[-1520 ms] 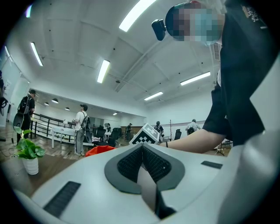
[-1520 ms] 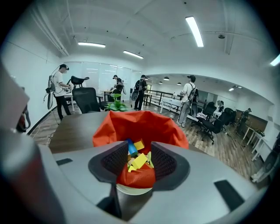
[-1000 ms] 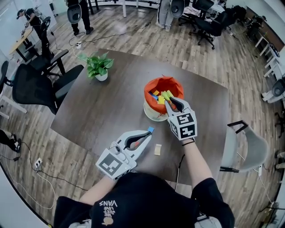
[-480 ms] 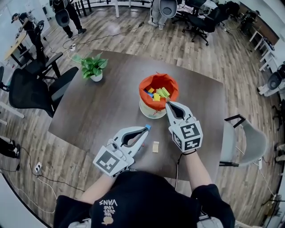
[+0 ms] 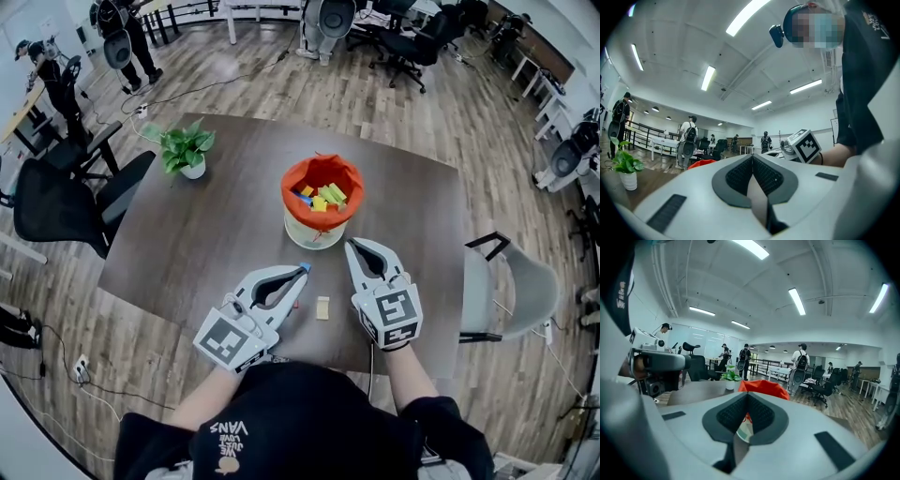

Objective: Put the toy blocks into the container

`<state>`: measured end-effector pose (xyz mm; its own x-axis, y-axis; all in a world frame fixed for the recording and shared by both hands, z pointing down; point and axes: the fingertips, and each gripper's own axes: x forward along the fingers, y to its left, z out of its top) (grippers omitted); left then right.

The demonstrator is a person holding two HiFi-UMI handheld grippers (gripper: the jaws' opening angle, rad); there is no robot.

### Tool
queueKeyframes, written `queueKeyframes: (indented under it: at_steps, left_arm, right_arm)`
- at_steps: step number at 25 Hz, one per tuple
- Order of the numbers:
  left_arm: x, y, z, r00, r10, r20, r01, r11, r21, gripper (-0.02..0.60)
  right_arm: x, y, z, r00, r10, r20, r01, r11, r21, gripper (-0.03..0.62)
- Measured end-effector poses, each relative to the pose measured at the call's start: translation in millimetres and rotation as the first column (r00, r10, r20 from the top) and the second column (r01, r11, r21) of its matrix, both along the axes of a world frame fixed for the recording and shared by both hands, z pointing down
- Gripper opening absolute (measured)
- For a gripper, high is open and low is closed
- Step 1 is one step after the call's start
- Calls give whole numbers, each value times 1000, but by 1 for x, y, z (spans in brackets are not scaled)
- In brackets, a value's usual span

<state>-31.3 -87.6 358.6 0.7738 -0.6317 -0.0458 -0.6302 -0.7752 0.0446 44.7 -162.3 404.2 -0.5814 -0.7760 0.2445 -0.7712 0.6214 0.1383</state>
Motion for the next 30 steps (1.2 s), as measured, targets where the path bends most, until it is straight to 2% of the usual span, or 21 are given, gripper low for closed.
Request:
queueKeyframes:
  at_steps: [15, 25, 30]
  left_arm:
    - [9, 11, 2, 1000, 17, 5, -17, 1000, 1, 12]
    - [10, 11, 8, 1000, 2, 29, -2, 1000, -10, 11]
    - [9, 12, 5, 1000, 6, 3, -6, 1000, -4, 11]
  right_arm:
    - [17, 55, -9, 994, 48, 94, -49, 999, 8, 17]
    - [22, 58, -12, 993, 59, 105, -60, 998, 10, 18]
    - [20, 59, -12, 993, 50, 109, -51, 999, 9, 18]
